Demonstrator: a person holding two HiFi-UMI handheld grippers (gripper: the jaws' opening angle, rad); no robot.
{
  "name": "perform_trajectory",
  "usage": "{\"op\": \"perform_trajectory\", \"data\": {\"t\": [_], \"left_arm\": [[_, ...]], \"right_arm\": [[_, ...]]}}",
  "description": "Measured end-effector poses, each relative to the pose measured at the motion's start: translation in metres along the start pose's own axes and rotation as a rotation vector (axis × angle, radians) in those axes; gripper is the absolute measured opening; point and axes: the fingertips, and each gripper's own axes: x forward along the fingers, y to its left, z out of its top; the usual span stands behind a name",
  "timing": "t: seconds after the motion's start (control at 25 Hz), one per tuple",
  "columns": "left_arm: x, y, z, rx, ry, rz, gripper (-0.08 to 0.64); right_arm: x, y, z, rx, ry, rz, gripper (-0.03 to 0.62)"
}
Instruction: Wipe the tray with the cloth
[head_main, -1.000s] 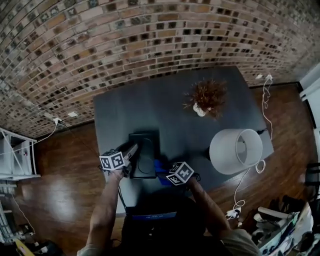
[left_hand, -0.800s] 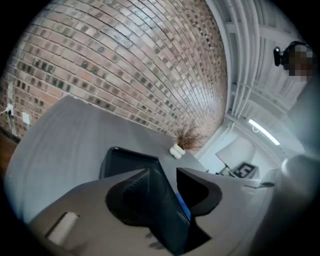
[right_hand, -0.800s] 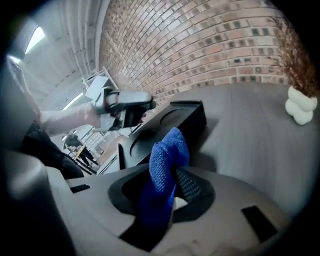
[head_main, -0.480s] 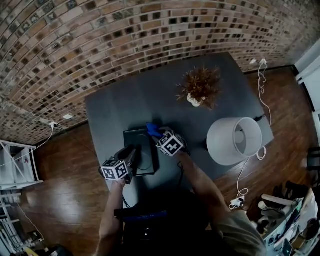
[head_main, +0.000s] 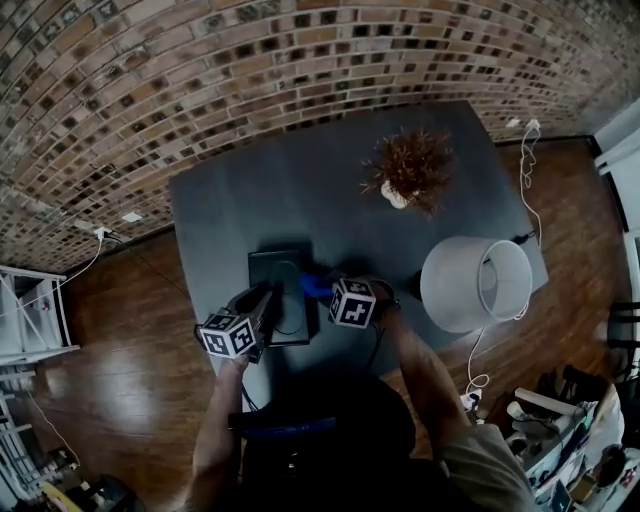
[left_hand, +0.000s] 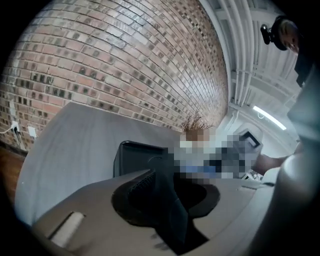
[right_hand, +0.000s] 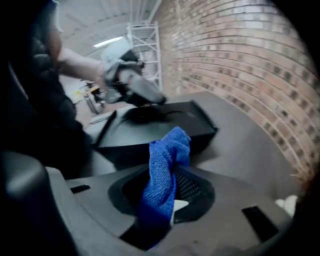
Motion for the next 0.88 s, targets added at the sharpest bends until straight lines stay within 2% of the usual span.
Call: {"op": "perform_trajectory", "data": {"t": [0.08,0.12,0.16,0.24,0.36,0.48,0.64,0.72,0.76,0.8,0.88], "left_arm": [[0.001,-0.002,0.000,0.007,-0.002,0.004,0.117],[0.000,-0.002,0.000,0.000,-0.005,0.003,0.117],[-0.001,-0.002,-0.001,-0.011,-0.007,0.001,0.117],[-0.003,-0.003,-0.001,-0.034,-0.006,-0.005,0.117],[-0.003,-0.001,0.002,-0.036,-0.013,0.000,0.114],[-0.003,0.001,0.004,-0.031,-0.022,0.008,0.114],[-0.003,0.000,0.002,-0.004,-0.020,0.011,0.114],[-0.004,0.001,0.001,0.002,-0.013,0.017,0.114],[-0.004,0.002,0.001,0.004,-0.012,0.020,0.114],[-0.004,0.002,0.001,0.006,-0.012,0.019,0.114],[-0.004,0.002,0.002,0.001,-0.014,0.018,0.114]], "right_arm": [[0.003,-0.070,0.005,0.157,-0.041,-0.218,0.109],[0.006,-0.093,0.011,0.210,-0.075,-0.277,0.110],[0.010,-0.105,0.018,0.227,-0.105,-0.291,0.110],[0.018,-0.097,0.029,0.165,-0.119,-0.237,0.110],[0.012,-0.055,0.027,0.039,-0.065,-0.122,0.110],[0.005,0.016,0.016,-0.090,0.019,-0.009,0.112],[-0.005,0.122,0.005,-0.197,0.073,0.121,0.112],[-0.008,0.154,-0.003,-0.166,0.050,0.191,0.112],[-0.008,0.154,-0.009,-0.119,0.038,0.196,0.112],[-0.007,0.139,-0.016,-0.063,0.034,0.162,0.112],[-0.002,0.075,-0.026,0.062,0.038,-0.008,0.112]]}}
